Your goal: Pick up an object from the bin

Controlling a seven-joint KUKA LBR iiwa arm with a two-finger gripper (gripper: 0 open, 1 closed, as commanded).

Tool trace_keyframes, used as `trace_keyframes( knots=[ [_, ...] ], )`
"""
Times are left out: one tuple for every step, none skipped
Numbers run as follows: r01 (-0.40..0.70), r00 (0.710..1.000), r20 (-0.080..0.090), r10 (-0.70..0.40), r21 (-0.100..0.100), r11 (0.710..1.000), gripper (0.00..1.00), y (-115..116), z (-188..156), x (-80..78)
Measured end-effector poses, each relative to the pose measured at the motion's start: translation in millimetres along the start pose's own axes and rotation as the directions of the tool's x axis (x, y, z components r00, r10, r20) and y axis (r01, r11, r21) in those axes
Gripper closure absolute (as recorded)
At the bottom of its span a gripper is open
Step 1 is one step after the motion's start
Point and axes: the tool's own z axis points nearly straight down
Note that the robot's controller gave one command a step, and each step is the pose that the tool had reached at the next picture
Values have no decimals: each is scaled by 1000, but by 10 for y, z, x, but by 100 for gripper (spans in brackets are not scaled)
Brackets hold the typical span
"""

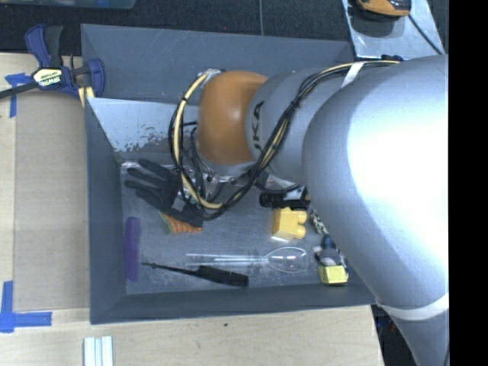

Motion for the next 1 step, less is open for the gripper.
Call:
trace_keyframes(
  knots=[
    [0,1000,0,0,0,1000,100,-2,-71,-1]
  ],
)
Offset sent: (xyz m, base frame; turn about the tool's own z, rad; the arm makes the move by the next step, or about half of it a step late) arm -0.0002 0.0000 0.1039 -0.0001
